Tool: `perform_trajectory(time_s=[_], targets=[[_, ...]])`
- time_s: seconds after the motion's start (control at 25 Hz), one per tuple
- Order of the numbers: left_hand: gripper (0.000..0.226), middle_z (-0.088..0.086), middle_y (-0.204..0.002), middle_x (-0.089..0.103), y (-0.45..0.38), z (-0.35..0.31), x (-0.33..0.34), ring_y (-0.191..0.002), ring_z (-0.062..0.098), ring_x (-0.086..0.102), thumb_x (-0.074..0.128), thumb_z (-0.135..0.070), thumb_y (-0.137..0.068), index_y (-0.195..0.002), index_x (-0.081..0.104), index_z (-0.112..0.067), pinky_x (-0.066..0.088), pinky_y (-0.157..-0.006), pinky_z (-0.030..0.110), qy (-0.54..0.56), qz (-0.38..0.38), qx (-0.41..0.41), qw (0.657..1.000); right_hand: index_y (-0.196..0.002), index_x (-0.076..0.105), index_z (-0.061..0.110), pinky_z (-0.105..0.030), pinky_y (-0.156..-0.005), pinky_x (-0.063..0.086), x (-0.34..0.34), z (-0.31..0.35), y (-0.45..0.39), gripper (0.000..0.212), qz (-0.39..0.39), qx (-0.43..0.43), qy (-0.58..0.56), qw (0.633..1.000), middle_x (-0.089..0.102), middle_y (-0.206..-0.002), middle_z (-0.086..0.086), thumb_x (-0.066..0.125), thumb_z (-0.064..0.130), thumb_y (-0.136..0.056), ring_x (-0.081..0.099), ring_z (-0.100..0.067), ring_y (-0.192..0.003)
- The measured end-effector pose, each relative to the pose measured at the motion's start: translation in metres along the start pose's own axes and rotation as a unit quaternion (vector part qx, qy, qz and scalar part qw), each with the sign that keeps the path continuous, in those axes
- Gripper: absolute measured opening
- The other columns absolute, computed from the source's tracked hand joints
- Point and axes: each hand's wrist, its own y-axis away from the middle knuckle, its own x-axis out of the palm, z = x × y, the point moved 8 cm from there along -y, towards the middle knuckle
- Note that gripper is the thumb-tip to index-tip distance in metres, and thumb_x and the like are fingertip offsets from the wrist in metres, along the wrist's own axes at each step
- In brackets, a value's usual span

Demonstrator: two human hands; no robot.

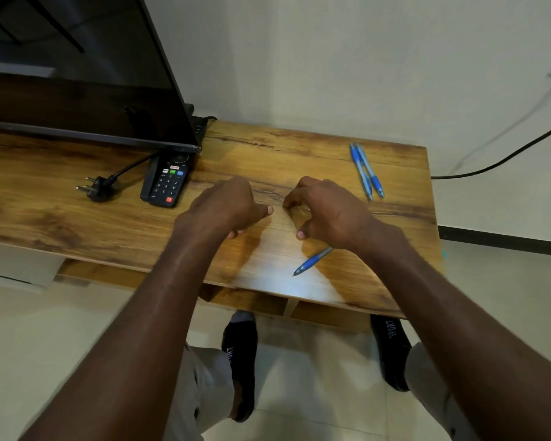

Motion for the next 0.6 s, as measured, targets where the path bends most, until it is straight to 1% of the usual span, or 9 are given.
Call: perform_trajectory(time_s=[0.16,0.28,0.36,0.52,0.6], targets=[[0.041,0.005,-0.074,0.077,-0.0047,-0.0028,0.0041,-0.070,0.022,0.076,0.066,-0.054,-0.097,-0.093,0.072,-0.014,0.058,-0.070,0.035,-0.007,-0.001,0.000,1.000,-0.146,0.059,0.026,-0.047,-0.096,0.055,0.0004,-0.0007,-0.0003,0.072,0.000,0.012,0.001,1.000,0.057,-0.135,0.002,0.089,0.028,-0.081,0.055,-0.024,-0.123],[0.040,0.004,-0.074,0.076,-0.0065,-0.0025,0.0047,-0.068,0.021,0.076,0.066,-0.054,-0.097,-0.097,0.070,-0.014,0.054,-0.061,0.030,-0.007,0.000,0.002,1.000,-0.143,0.060,0.026,-0.045,-0.096,0.055,0.0004,-0.0009,0.0000,0.068,0.004,0.014,-0.005,1.000,0.057,-0.135,0.002,0.089,0.027,-0.081,0.056,-0.023,-0.122],[0.039,0.005,-0.075,0.076,-0.0070,-0.0024,0.0052,-0.068,0.021,0.075,0.066,-0.053,-0.097,-0.101,0.069,-0.014,0.052,-0.059,0.029,-0.008,0.001,0.004,1.000,-0.143,0.061,0.027,-0.044,-0.095,0.055,0.0009,-0.0010,0.0003,0.067,0.003,0.013,-0.012,1.000,0.056,-0.134,0.002,0.089,0.027,-0.081,0.057,-0.023,-0.121],[0.042,0.005,-0.074,0.077,-0.0084,-0.0033,0.0068,-0.069,0.023,0.077,0.065,-0.055,-0.097,-0.095,0.071,-0.013,0.058,-0.068,0.034,-0.007,0.005,0.010,1.000,-0.151,0.051,0.030,-0.038,-0.090,0.053,0.0037,-0.0013,-0.0002,0.079,0.005,0.012,-0.030,0.999,0.052,-0.138,0.002,0.088,0.026,-0.082,0.056,-0.022,-0.123],[0.043,0.006,-0.074,0.077,-0.0089,-0.0038,0.0070,-0.069,0.023,0.077,0.065,-0.055,-0.097,-0.094,0.072,-0.013,0.059,-0.070,0.035,-0.007,0.006,0.011,1.000,-0.149,0.054,0.029,-0.040,-0.092,0.055,0.0042,-0.0017,-0.0014,0.075,0.008,0.013,-0.021,1.000,0.052,-0.138,0.002,0.088,0.027,-0.082,0.057,-0.023,-0.122]])
